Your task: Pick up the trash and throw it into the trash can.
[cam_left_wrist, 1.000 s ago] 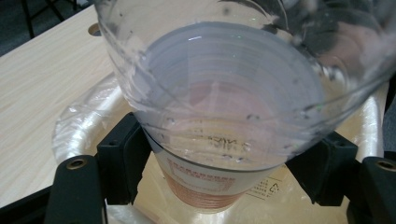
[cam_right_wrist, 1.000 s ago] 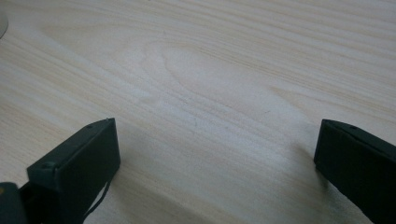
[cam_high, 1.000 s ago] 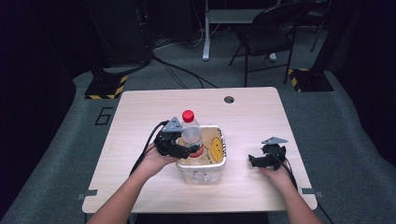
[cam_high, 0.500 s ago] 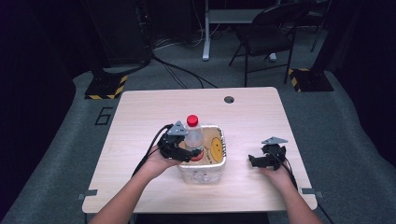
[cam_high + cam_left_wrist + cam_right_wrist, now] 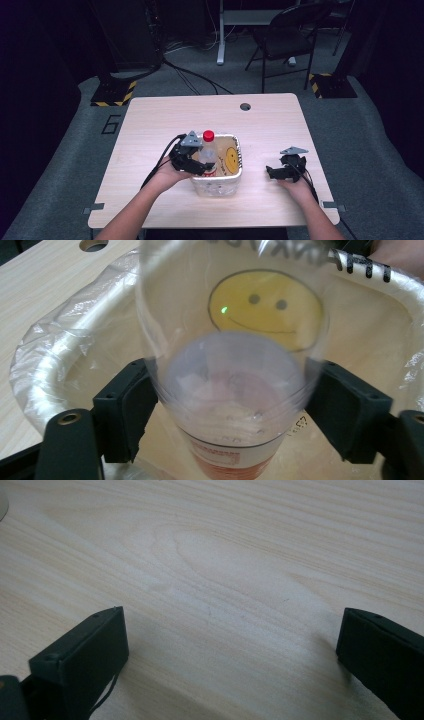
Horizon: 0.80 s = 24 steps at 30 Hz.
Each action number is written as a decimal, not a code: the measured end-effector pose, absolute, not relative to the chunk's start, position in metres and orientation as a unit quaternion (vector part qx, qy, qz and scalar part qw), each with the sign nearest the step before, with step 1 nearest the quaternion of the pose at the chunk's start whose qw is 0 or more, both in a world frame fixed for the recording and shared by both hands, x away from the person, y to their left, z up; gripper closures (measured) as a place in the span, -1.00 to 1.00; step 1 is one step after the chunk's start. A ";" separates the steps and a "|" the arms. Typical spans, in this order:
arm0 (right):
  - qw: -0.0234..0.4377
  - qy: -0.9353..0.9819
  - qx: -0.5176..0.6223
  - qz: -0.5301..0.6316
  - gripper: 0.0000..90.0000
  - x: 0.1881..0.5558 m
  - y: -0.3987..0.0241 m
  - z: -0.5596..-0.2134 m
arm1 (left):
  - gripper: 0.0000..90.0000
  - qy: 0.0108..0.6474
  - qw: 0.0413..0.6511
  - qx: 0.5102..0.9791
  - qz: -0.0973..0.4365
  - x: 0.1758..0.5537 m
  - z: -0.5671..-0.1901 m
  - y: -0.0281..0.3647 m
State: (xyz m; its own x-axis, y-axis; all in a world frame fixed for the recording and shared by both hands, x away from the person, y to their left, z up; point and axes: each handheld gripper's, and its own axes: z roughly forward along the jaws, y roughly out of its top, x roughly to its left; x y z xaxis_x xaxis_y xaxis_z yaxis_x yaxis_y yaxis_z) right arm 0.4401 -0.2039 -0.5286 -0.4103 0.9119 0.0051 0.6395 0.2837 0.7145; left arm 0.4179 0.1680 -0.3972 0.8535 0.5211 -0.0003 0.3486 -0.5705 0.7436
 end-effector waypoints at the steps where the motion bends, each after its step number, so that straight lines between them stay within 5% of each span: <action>1: 0.209 0.775 0.499 0.326 -1.00 0.440 -0.204 -0.529 | -0.57 0.249 0.394 0.878 0.109 0.418 -0.397 0.169; 24: 0.209 0.776 0.498 0.326 -1.00 0.440 -0.204 -0.529 | -0.56 0.275 0.438 0.844 0.145 0.408 -0.372 0.212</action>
State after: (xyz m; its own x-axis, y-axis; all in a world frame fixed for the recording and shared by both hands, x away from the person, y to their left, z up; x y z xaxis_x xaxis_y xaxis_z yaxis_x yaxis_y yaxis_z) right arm 0.4401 -0.2043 -0.5287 -0.4162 0.9093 0.0011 0.6365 0.2905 0.7145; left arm 0.4076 0.2118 -0.3721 0.8069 0.5907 0.0033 0.3374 -0.4655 0.8182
